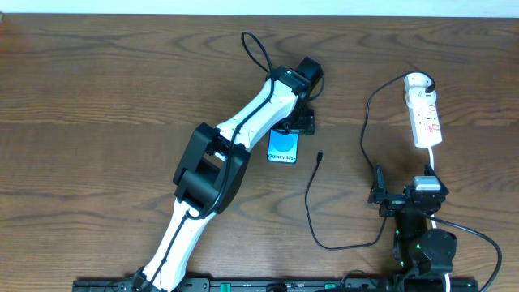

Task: Plug charger to phone and switch on socket
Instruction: 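Move the left gripper over the blue phone and lower onto it, then close the left gripper on the phone's top edge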

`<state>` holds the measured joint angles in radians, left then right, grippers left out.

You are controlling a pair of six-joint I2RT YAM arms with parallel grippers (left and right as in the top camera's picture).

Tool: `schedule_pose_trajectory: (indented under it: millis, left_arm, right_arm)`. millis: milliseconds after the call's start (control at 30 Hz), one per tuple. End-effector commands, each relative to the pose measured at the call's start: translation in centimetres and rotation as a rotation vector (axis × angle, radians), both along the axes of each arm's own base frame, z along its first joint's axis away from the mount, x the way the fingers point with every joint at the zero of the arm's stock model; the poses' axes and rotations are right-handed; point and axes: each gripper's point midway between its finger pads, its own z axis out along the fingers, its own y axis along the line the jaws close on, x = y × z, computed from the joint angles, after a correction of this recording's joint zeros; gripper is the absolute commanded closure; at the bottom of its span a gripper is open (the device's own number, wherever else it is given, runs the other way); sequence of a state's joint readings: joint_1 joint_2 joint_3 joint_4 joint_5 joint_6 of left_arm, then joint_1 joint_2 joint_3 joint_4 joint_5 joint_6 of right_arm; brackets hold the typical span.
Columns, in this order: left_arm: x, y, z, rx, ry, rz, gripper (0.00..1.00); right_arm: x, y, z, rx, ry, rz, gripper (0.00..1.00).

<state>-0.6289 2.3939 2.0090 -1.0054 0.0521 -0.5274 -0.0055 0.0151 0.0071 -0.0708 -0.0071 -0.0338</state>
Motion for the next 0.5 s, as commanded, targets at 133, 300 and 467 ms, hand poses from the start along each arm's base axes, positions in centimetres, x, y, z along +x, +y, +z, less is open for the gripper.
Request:
schedule_pose_trajectory:
  millis: [133,300,467]
  left_arm:
    - [-0.2,0.5,-1.3,0.032,0.013,0.01,0.02]
    - [-0.5,0.7,-2.6,0.049,0.035,0.009,0.02]
    - [-1.1,1.2,-4.6,0.081,0.078,0.008,0.02]
  right_arm:
    - [0.0,-0.1,-0.1,-0.005,0.002,-0.003,0.01]
    - [0.0,-0.1,-0.1,-0.005,0.002,-0.003,0.01]
    - [0.0,-0.1,-0.1,-0.005,0.002,-0.003,0.01]
